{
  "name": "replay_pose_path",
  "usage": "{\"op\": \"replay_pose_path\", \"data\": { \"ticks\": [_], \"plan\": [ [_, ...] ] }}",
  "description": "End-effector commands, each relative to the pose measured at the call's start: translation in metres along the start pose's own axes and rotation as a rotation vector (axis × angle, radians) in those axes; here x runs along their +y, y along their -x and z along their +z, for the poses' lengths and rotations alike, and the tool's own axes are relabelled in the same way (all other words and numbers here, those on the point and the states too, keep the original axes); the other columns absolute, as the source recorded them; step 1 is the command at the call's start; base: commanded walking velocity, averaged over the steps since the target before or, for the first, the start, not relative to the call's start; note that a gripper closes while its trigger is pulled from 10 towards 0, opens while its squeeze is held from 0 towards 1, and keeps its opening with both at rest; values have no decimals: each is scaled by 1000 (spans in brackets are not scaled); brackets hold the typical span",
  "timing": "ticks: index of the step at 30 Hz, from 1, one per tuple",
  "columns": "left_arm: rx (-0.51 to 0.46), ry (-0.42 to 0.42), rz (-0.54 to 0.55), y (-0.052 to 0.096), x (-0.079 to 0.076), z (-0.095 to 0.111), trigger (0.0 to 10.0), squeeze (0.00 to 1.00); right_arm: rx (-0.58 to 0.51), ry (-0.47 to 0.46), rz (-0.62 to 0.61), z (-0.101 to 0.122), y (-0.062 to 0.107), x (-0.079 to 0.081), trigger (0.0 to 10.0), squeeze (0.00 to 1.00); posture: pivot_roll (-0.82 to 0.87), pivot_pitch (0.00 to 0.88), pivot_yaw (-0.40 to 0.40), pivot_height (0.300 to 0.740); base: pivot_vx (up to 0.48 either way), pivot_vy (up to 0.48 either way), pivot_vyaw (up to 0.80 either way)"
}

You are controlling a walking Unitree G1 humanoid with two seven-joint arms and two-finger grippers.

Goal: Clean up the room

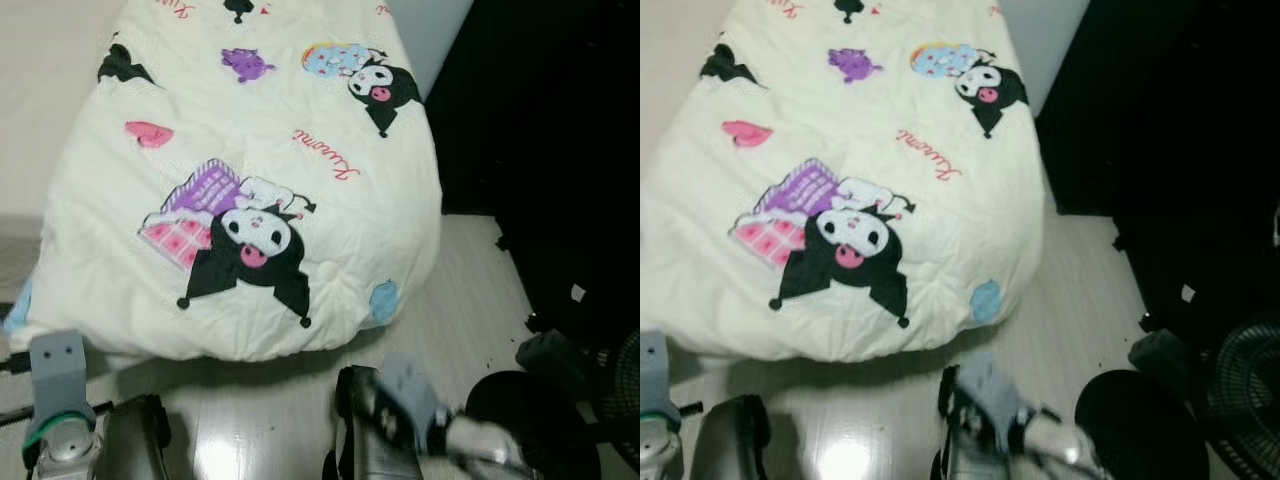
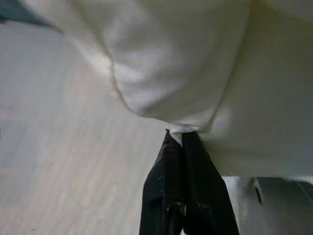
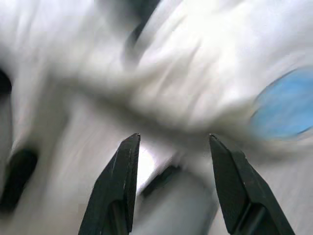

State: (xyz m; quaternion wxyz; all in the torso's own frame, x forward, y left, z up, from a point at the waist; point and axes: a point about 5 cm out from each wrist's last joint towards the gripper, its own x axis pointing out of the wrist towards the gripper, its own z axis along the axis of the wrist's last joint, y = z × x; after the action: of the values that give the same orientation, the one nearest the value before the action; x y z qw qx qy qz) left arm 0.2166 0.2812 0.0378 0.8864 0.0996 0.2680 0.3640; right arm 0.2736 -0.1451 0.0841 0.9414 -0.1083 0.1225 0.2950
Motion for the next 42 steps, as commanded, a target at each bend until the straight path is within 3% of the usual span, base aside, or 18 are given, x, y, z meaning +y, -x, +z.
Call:
{"op": "replay_pose_path", "data": {
  "ticks": [1, 2, 3, 7, 12, 15, 17, 19, 20, 22, 24, 25, 26, 28, 34, 36, 38, 42],
  "plan": [
    [231, -77, 61, 3, 22, -61, 10000, 0, 25, -78, -48, -11, 4, -4, 10000, 0, 41, 176, -46, 515, 0, 0, 0],
    [231, -77, 61, 3, 22, -61, 10000, 0, 25, -78, -48, -11, 4, -4, 10000, 0, 41, 176, -46, 515, 0, 0, 0],
    [220, -78, 53, 3, 20, -62, 10000, 1000, 1, -103, -55, -7, 1, -5, 10000, 0, 52, 171, -56, 515, 0, 0, 0],
    [127, -68, -3, 5, 9, -49, 10000, 1000, -68, -165, -20, 3, -11, 2, 10000, 0, 69, 166, -76, 515, 0, 0, 0],
    [79, -70, -44, 7, 5, -41, 10000, 1000, -78, -188, -8, 4, -13, 4, 10000, 0, 72, 165, -77, 515, 0, 0, 0],
    [-471, -171, -113, 35, -8, 33, 10000, 1000, -136, -260, 11, 14, -21, 8, 10000, 0, 91, 160, -85, 515, 0, 0, 0],
    [-649, -200, -103, 55, -11, 57, 10000, 1000, -159, -281, 17, 18, -23, 9, 10000, 0, 95, 157, -85, 515, 0, 0, 0],
    [-721, -161, -166, 71, -17, 73, 10000, 996, -198, -319, 6, 24, -23, 8, 10000, 0, 97, 154, -85, 515, 0, 0, 0],
    [-737, -118, -207, 77, -21, 79, 10000, 0, -216, -333, -6, 26, -24, 7, 10000, 0, 98, 152, -85, 515, 0, 0, 0],
    [-737, -118, -207, 77, -21, 79, 10000, 0, -216, -333, -6, 26, -24, 7, 10000, 0, 98, 152, -85, 515, 0, 0, 0],
    [-755, 1, -359, 91, -35, 98, 10000, 0, -278, -380, -61, 36, -25, 1, 10000, 0, 100, 148, -86, 515, 0, 0, 0],
    [-755, 1, -359, 91, -35, 98, 10000, 0, -278, -380, -61, 36, -25, 1, 10000, 0, 100, 148, -86, 515, 0, 0, 0],
    [-768, 122, -494, 103, -47, 120, 10000, 0, -338, -417, -103, 48, -27, -3, 10000, 0, 100, 133, -85, 515, 0, 0, 0],
    [-842, 240, -679, 124, -59, 154, 10000, 0, -440, -456, -156, 67, -29, -9, 10000, 0, 95, 124, -81, 515, 0, 0, 0],
    [-925, 218, -716, 131, -60, 173, 10000, 0, -500, -442, -196, 84, -30, -14, 10000, 0, 83, 106, -68, 515, 0, 0, 0],
    [-909, 213, -713, 126, -62, 174, 10000, 0, -521, -448, -223, 85, -30, -18, 10000, 0, 73, 100, -62, 515, 0, 0, 0],
    [-827, 222, -719, 118, -68, 171, 10000, 0, -545, -481, -274, 84, -28, -25, 10000, 0, 64, 91, -53, 524, 0, 0, 0],
    [-793, 221, -731, 114, -74, 170, 10000, 0, -541, -485, -330, 81, -28, -30, 10000, 0, 56, 82, -49, 534, 0, 0, 0]
  ]
}}
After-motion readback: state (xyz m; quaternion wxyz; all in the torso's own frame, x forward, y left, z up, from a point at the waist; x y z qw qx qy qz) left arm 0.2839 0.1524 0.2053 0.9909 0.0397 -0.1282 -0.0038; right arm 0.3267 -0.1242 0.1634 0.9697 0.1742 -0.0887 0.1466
